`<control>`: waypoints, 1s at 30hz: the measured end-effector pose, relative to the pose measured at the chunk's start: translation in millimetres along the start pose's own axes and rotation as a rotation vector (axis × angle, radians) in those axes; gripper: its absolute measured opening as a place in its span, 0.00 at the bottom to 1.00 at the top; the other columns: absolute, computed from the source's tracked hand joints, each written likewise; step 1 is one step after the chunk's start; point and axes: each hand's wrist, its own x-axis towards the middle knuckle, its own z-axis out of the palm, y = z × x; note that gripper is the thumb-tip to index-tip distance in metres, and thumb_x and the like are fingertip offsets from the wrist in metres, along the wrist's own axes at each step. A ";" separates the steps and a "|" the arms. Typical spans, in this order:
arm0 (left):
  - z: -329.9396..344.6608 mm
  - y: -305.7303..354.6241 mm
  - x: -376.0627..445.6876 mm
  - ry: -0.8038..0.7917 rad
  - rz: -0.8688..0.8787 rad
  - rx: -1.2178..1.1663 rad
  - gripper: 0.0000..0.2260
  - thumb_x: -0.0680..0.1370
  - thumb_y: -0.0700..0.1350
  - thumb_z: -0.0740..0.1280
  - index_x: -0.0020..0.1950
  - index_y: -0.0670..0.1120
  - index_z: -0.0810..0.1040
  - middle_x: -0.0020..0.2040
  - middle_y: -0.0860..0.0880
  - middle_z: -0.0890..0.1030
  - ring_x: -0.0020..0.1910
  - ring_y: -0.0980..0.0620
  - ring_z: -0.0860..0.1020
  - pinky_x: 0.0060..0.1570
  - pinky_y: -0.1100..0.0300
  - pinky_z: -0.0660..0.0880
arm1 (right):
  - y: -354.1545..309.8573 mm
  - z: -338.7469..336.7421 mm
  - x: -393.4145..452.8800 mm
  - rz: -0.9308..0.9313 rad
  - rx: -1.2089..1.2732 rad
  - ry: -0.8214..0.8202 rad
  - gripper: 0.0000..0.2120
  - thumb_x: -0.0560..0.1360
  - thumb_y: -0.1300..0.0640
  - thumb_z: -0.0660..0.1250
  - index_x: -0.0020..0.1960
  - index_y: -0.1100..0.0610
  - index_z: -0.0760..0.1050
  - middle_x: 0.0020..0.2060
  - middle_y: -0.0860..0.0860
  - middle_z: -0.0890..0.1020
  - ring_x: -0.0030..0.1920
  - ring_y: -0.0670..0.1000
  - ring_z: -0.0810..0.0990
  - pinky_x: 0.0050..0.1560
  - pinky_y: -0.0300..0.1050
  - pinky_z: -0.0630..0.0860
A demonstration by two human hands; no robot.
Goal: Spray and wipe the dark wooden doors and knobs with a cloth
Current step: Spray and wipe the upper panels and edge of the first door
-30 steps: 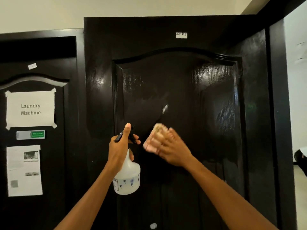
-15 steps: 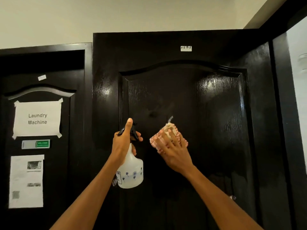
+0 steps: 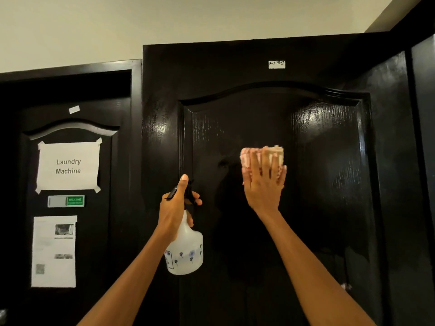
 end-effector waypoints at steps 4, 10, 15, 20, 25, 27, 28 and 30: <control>-24.0 -1.4 -1.1 0.047 0.024 0.005 0.33 0.80 0.67 0.61 0.50 0.36 0.83 0.43 0.39 0.87 0.30 0.40 0.78 0.22 0.58 0.73 | -34.9 1.2 18.6 0.197 0.068 0.054 0.29 0.85 0.41 0.54 0.82 0.49 0.54 0.82 0.55 0.53 0.81 0.62 0.49 0.76 0.71 0.51; -44.5 -1.9 0.6 0.087 0.067 0.008 0.32 0.80 0.66 0.61 0.50 0.35 0.83 0.43 0.37 0.86 0.26 0.44 0.78 0.22 0.58 0.74 | -101.9 25.9 -26.3 -0.583 0.115 -0.101 0.28 0.82 0.41 0.57 0.80 0.47 0.62 0.80 0.53 0.62 0.80 0.61 0.56 0.76 0.70 0.53; -37.4 -4.8 -7.5 0.071 0.040 0.049 0.33 0.79 0.68 0.61 0.51 0.37 0.84 0.42 0.37 0.86 0.25 0.44 0.77 0.25 0.57 0.76 | -68.1 37.6 -53.0 -0.962 -0.015 -0.231 0.29 0.84 0.39 0.52 0.82 0.45 0.50 0.82 0.51 0.56 0.82 0.58 0.49 0.78 0.67 0.48; -32.7 7.3 -11.7 0.020 0.078 0.007 0.34 0.79 0.67 0.60 0.50 0.35 0.83 0.45 0.38 0.86 0.21 0.47 0.75 0.22 0.58 0.73 | -23.4 8.6 26.5 -0.309 -0.015 -0.038 0.27 0.82 0.41 0.52 0.80 0.47 0.62 0.80 0.54 0.62 0.80 0.62 0.58 0.76 0.72 0.52; -52.0 13.9 -11.1 0.025 0.138 0.021 0.33 0.79 0.66 0.59 0.49 0.34 0.82 0.44 0.39 0.86 0.20 0.48 0.74 0.22 0.58 0.72 | -36.2 -6.4 87.2 0.328 0.121 0.064 0.31 0.84 0.38 0.48 0.83 0.47 0.49 0.82 0.55 0.50 0.81 0.63 0.47 0.76 0.72 0.48; -59.3 14.0 -5.7 0.035 0.137 0.035 0.33 0.80 0.66 0.59 0.48 0.35 0.82 0.44 0.39 0.86 0.20 0.47 0.73 0.22 0.58 0.72 | -75.3 2.4 79.9 0.103 0.123 0.027 0.29 0.84 0.39 0.50 0.83 0.46 0.51 0.82 0.52 0.53 0.81 0.62 0.49 0.77 0.69 0.47; -61.0 13.8 -2.3 0.045 0.132 0.034 0.33 0.80 0.66 0.59 0.48 0.35 0.83 0.44 0.39 0.86 0.19 0.47 0.73 0.23 0.57 0.72 | -92.8 7.2 69.2 -0.050 0.117 0.000 0.28 0.84 0.40 0.52 0.82 0.45 0.54 0.82 0.52 0.55 0.81 0.61 0.51 0.77 0.69 0.49; -60.8 9.5 2.2 0.065 0.114 0.033 0.34 0.80 0.67 0.59 0.49 0.35 0.83 0.44 0.40 0.87 0.20 0.47 0.73 0.24 0.56 0.73 | -113.5 20.1 34.4 -0.304 0.120 -0.061 0.27 0.83 0.41 0.55 0.81 0.47 0.59 0.81 0.52 0.59 0.80 0.61 0.55 0.76 0.69 0.54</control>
